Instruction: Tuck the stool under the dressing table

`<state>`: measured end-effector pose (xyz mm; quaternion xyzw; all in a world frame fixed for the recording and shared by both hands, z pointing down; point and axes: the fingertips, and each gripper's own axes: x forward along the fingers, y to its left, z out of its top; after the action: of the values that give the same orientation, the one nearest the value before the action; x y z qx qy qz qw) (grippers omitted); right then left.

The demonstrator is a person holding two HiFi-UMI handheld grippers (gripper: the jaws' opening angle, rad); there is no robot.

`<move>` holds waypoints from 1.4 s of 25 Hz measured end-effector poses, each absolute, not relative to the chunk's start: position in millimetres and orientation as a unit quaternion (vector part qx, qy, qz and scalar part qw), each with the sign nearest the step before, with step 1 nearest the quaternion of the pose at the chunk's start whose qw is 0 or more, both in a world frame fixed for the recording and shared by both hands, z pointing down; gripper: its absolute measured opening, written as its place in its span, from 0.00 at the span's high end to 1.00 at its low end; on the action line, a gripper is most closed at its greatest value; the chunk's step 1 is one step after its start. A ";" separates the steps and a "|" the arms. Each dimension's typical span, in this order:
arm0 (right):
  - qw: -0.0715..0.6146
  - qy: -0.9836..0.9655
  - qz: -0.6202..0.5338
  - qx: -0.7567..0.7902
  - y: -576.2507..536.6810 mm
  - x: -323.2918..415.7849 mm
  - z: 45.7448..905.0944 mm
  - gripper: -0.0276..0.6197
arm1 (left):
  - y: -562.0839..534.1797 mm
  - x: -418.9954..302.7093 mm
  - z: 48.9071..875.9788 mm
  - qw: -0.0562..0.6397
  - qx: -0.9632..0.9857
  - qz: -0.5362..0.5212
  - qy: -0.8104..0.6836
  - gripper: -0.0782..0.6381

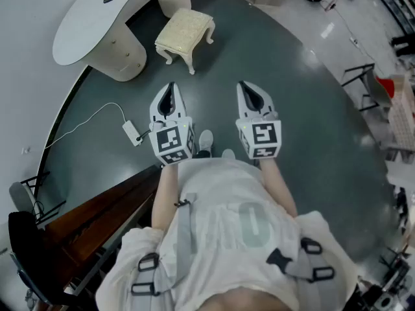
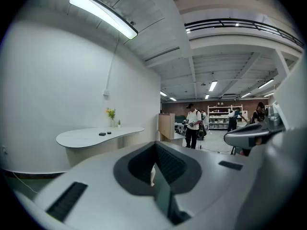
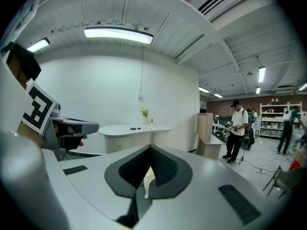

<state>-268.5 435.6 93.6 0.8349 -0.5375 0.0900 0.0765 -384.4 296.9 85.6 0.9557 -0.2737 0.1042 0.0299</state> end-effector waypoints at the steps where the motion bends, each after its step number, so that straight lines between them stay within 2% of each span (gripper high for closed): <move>1: 0.076 -0.537 0.091 0.835 435.8 -268.1 93.5 0.95 | 297.1 -383.7 85.0 0.030 0.956 0.103 -0.273 0.89; 19: 0.080 -0.540 0.112 0.830 438.0 -258.2 108.3 0.95 | 298.3 -366.7 94.0 0.043 0.957 0.113 -0.263 0.89; 35: 0.085 -0.495 0.124 0.856 352.1 -229.5 118.5 0.95 | 184.6 -340.5 103.3 0.051 0.960 0.107 -0.252 0.89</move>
<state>-229.5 352.1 118.5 0.8558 -0.4949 0.1243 0.0848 -340.5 184.6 103.3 0.9603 -0.2524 0.1073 0.0510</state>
